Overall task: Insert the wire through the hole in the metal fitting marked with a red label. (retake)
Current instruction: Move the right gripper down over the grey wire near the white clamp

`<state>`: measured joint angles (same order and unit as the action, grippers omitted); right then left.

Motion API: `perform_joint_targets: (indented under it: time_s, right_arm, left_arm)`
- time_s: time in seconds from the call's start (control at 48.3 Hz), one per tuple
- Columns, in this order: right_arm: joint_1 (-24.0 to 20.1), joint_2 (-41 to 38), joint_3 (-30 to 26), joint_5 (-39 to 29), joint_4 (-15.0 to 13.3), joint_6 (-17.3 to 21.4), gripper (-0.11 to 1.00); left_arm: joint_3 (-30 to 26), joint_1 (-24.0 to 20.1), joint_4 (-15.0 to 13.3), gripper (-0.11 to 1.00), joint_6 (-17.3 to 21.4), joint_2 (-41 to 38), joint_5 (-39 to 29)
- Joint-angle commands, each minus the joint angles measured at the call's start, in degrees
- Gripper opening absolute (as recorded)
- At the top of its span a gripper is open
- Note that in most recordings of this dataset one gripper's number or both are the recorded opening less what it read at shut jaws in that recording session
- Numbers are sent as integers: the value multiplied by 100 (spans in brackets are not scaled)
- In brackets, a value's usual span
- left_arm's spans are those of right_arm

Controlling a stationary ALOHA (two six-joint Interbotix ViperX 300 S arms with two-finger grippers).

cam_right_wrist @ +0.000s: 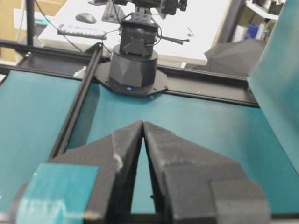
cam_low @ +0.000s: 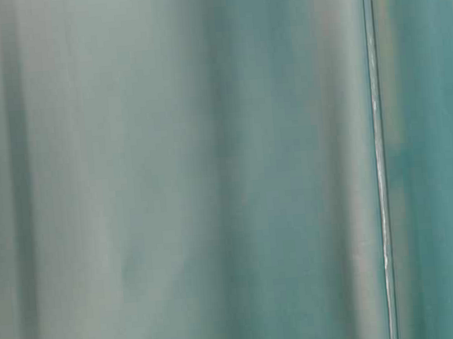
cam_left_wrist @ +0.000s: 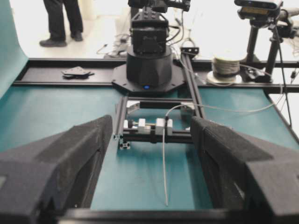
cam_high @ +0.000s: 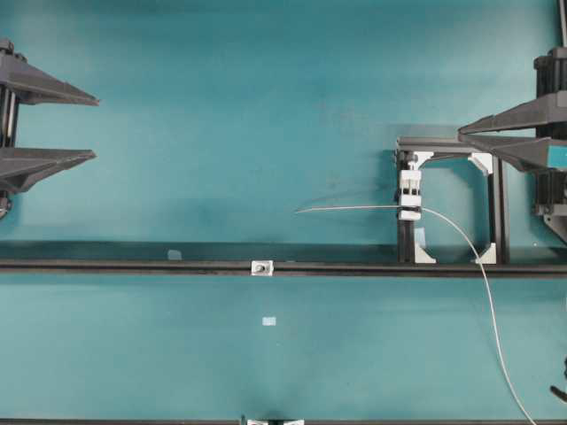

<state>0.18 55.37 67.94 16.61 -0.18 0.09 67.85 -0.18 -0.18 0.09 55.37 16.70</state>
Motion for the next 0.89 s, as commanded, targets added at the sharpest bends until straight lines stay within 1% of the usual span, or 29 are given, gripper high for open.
perform_joint_targets:
  time_s: [0.0,0.021,0.041,0.083,0.145,0.186,0.249,0.311,0.373,0.456,0.477,0.539,0.601,0.622,0.642,0.705,0.746,0.767,0.829,0.87]
  right_arm:
    - [18,-62,-44,53,9,44,24]
    - [18,-70,-18,62,9,53,24]
    - [18,-79,9,53,9,53,22]
    - [26,-88,44,44,9,53,13]
    - [26,-114,114,70,0,53,4]
    - [26,-132,141,70,9,62,1]
    - [26,-149,167,70,9,62,1]
    - [26,-185,185,70,9,70,1]
    - [35,-229,185,70,9,79,1]
    - [44,-281,185,62,35,79,2]
    - [44,-299,193,53,44,88,5]
    - [44,-352,211,62,79,105,17]
    - [53,-404,211,53,105,185,33]
    - [62,-422,220,62,105,220,39]
    - [62,-439,229,53,105,255,45]
    - [62,-501,237,62,105,396,64]
    - [62,-545,246,62,105,466,75]
    - [62,-571,246,62,105,492,77]
    - [62,-650,255,70,105,554,72]
    - [62,-703,246,70,105,563,72]
  left_arm:
    - [62,9,-149,24,35,-70,-9]
    - [97,9,-149,24,26,-62,-18]
    - [114,9,-149,22,9,-62,-9]
    - [149,0,-158,12,-18,-62,-9]
    - [202,0,-167,2,-35,-70,-18]
    - [220,0,-167,-3,-44,-70,-9]
    - [229,0,-176,-7,-44,-70,-26]
    - [237,9,-176,-4,-44,-70,-26]
    - [255,0,-176,2,-35,-79,-26]
    - [290,0,-176,18,-18,-88,-26]
    - [299,9,-176,22,-18,-88,-26]
    - [343,9,-176,39,-9,-88,-26]
    - [369,0,-176,58,-9,-88,-26]
    - [378,0,-176,64,-9,-88,-26]
    - [387,9,-176,66,-9,-88,-26]
    - [404,0,-176,64,9,-88,-26]
    - [413,9,-176,64,18,-88,-26]
    - [413,9,-176,64,9,-97,-26]
    - [422,9,-176,64,9,-114,-26]
    - [431,9,-176,64,9,-158,-35]
